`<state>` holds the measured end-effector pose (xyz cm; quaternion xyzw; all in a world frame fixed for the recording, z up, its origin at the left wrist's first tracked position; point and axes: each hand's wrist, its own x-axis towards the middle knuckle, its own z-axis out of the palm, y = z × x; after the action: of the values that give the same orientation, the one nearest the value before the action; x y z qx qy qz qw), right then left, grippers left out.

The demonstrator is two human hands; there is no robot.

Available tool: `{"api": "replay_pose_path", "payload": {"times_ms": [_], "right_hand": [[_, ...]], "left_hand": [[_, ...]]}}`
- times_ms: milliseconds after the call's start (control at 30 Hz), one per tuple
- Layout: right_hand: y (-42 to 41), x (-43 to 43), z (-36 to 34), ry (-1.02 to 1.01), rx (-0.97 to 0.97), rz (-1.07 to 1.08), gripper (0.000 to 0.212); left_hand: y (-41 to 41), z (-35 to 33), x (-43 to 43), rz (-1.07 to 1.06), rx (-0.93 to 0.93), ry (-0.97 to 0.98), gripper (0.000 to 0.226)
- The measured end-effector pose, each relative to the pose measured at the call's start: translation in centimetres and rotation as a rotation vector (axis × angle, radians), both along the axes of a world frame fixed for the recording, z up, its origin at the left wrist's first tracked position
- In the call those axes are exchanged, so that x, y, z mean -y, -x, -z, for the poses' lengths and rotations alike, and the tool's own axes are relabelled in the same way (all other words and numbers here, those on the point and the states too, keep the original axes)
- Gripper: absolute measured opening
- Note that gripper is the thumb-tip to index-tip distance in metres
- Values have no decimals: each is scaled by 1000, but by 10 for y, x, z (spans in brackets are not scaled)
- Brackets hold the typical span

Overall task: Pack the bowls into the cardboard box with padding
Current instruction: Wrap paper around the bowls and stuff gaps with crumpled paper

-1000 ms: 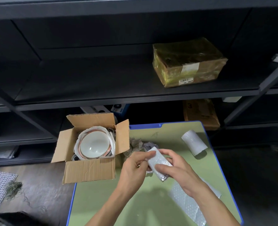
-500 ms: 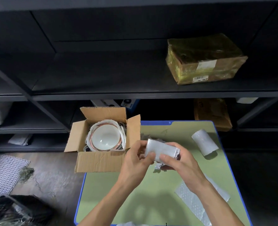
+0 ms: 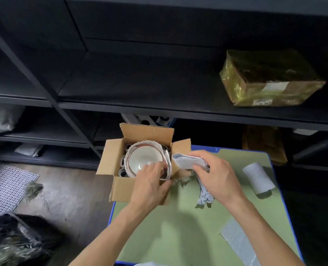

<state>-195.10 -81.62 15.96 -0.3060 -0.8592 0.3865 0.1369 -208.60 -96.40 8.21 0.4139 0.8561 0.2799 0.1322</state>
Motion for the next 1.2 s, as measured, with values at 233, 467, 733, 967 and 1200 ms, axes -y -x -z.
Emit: {"api": "replay_pose_path", "payload": {"times_ms": [233, 467, 733, 967, 1200], "right_hand": [[12, 2, 13, -297, 93, -167, 37], [37, 4, 13, -580, 210, -481, 50], [74, 9, 6, -681, 371, -730, 60], [79, 10, 28, -642, 471, -776, 48], [86, 22, 33, -696, 485, -815, 42]], "left_hand": [[25, 16, 7, 71, 84, -92, 33], [47, 19, 13, 45, 43, -97, 12], [43, 26, 15, 29, 10, -173, 10], [46, 30, 16, 1, 149, -175, 14], [47, 30, 18, 16, 109, -180, 6]]}}
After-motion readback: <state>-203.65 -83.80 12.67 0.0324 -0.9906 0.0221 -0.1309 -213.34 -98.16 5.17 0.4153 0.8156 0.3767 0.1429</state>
